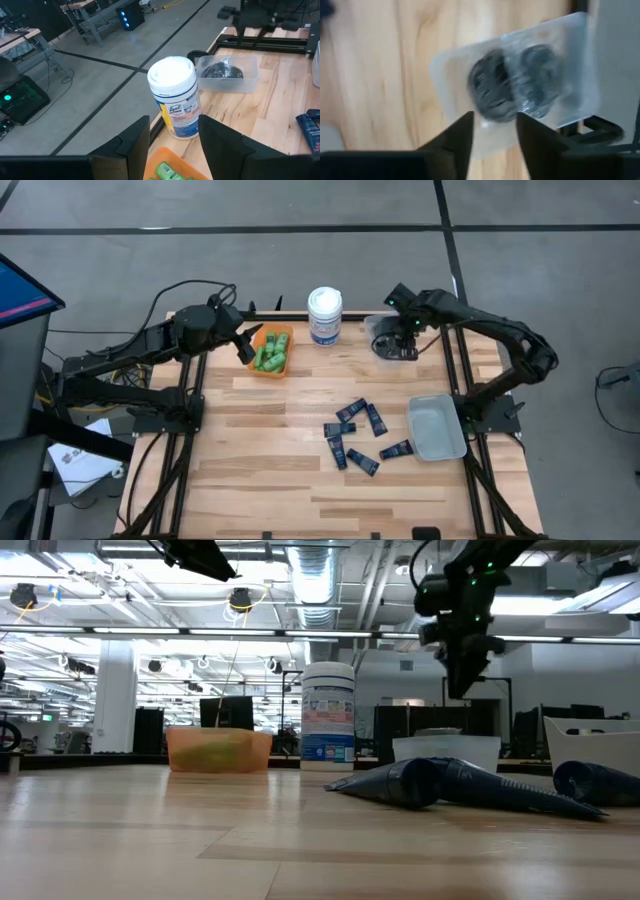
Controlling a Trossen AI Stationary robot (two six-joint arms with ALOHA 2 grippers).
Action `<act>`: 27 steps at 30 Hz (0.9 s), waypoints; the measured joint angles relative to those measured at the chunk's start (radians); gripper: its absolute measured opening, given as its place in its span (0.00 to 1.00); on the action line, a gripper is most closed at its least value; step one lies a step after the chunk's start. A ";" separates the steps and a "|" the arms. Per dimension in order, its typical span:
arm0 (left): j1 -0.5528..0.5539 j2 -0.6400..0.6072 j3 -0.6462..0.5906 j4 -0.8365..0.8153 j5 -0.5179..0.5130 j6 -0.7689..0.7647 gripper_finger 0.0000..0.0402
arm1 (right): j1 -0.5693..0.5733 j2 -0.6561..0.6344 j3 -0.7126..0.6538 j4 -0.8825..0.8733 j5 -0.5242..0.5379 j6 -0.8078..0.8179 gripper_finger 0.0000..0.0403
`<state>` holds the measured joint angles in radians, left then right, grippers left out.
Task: Pick & Place Travel size toiletries
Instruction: Put the black hairbrush into the white bin
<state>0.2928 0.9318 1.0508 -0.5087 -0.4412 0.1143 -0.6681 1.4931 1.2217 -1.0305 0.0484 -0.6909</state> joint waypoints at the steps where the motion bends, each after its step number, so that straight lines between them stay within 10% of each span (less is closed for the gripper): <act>1: 0.000 0.000 0.000 0.000 0.000 0.000 0.40 | -0.005 -0.011 0.000 0.019 -0.004 0.023 0.30; 6: 0.000 0.000 0.000 0.000 0.000 0.000 0.40 | -0.030 -0.007 0.000 0.135 -0.004 0.129 0.03; 27: 0.000 0.000 0.000 0.000 0.000 0.000 0.40 | -0.073 0.318 0.000 0.162 0.003 0.217 0.00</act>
<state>0.2928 0.9318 1.0508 -0.5087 -0.4412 0.1143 -0.7410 1.8111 1.2217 -0.8688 0.0509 -0.4736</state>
